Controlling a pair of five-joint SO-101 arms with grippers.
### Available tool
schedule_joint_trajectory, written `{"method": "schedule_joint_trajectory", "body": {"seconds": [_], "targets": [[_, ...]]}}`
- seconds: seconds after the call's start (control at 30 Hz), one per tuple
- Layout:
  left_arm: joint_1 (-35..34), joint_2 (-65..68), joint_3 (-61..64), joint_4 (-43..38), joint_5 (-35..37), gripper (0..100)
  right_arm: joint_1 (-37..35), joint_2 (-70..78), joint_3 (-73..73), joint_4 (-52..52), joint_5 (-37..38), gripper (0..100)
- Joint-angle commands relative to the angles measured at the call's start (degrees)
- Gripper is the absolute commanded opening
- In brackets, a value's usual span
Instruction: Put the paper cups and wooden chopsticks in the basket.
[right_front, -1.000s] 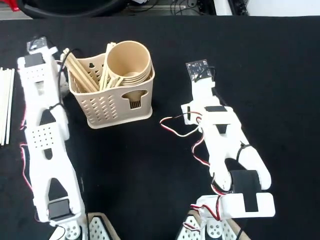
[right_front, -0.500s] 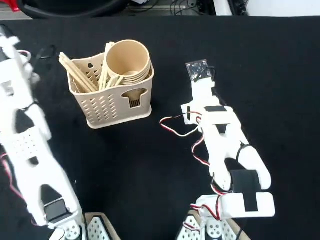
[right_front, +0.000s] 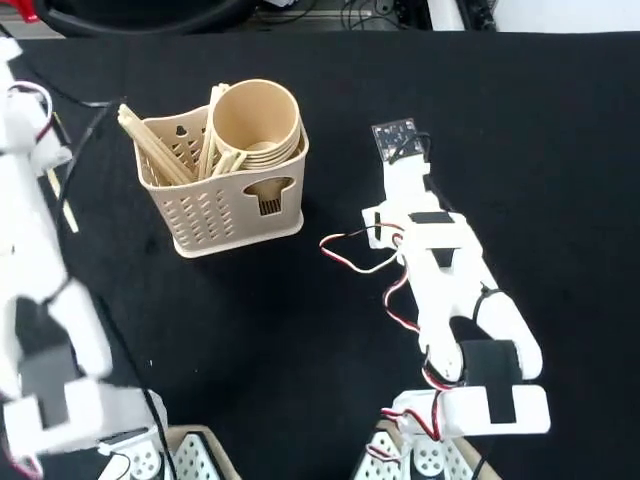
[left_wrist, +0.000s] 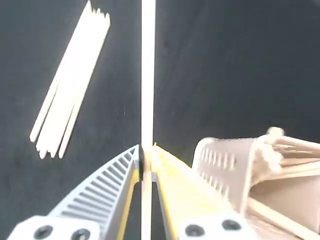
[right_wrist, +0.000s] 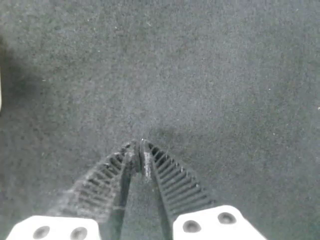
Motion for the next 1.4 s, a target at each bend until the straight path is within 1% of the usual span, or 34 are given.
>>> {"method": "schedule_joint_trajectory", "body": {"seconds": [0.0,0.07,0.2,0.27,0.37,0.43,0.5,0.53,0.6,0.67,0.73,0.87,1.03,1.2,1.37], "targets": [[0.7,-18.3,16.5,-11.5,0.2,3,-0.5,-0.2,-1.4,-0.8,0.5,1.1],[0.7,-26.2,27.0,-18.5,0.7,3,-0.5,-0.2,-1.4,-0.8,0.5,1.1],[1.7,-45.0,50.6,-34.8,4.9,3,-0.5,-0.2,-1.4,-0.8,0.5,1.1],[4.8,-55.6,62.4,-44.7,5.1,3,-0.6,-0.2,-1.4,-0.8,0.5,1.1],[10.8,-70.6,79.0,-61.7,5.0,3,-0.6,-0.2,-1.4,-0.8,0.5,1.1],[15.1,-79.4,89.3,-74.4,5.0,3,-0.6,-0.2,-1.4,-0.8,0.5,1.1],[18.2,-86.0,97.8,-84.4,4.7,3,-0.6,-0.2,-1.4,-0.8,0.5,1.1],[19.4,-88.4,101.0,-87.7,3.4,3,-0.6,-0.2,-1.4,-0.8,0.5,1.1],[21.8,-91.1,104.3,-90.1,-1.1,3,-0.6,-0.2,-1.5,-0.8,0.5,1.1],[23.9,-90.9,105.7,-91.4,-4.7,3,-0.6,-0.2,-1.5,-0.8,0.5,1.1],[25.0,-89.3,106.2,-93.6,-6.5,3,-0.6,-0.2,-1.5,-0.9,0.5,1.1],[24.9,-82.5,105.5,-99.3,-6.3,3,-0.6,-0.2,-1.5,-0.9,0.5,1.1],[24.9,-68.5,104.0,-106.4,-6.3,3,-0.6,-0.2,-1.5,-1.0,0.5,1.1],[24.9,-54.2,101.1,-108.5,-6.1,3,-0.6,-0.2,-1.5,-1.0,0.5,1.1],[24.7,-44.8,100.4,-111.7,-2.4,3,-0.6,-0.2,-1.5,-1.0,0.5,1.1]]}}
